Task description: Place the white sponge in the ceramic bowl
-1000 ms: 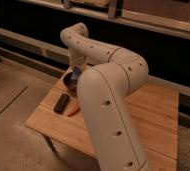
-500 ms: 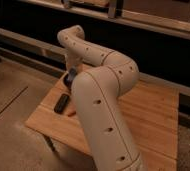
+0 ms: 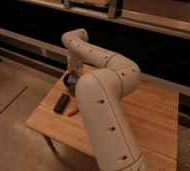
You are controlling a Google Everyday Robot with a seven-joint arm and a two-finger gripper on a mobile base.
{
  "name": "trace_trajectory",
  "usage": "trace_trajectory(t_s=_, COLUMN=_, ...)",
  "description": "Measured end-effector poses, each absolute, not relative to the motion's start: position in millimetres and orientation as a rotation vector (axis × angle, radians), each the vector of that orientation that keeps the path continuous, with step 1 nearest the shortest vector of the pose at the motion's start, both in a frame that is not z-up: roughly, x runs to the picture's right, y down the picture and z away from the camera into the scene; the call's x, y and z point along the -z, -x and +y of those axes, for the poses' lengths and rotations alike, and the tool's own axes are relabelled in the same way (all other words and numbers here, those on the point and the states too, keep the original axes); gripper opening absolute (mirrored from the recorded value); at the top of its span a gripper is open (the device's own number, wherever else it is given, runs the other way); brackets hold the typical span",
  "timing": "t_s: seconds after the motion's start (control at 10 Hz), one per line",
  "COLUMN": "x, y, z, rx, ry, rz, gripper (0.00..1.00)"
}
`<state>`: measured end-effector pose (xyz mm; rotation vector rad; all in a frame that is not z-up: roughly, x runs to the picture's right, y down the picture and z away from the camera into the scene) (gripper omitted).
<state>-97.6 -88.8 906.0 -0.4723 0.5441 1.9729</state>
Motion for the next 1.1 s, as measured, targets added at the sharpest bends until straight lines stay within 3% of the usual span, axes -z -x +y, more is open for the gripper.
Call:
trace_trajectory(t_s=0.5, x=-915.8, y=93.4, z=-79.4, rx=-1.943, ry=0.484, rz=0.556, gripper=0.01)
trace_trajectory(t_s=0.7, x=-915.6, y=96.5, z=-81.2, rx=-1.93, ry=0.495, rz=0.542, gripper=0.17)
trace_trajectory(t_s=0.8, x=-915.4, y=97.5, z=-82.3, rx=-1.924, ry=0.5, rz=0.535, gripper=0.31)
trace_trajectory(t_s=1.1, x=-914.9, y=98.7, z=-84.0, rx=-1.918, ry=0.508, rz=0.525, gripper=0.52)
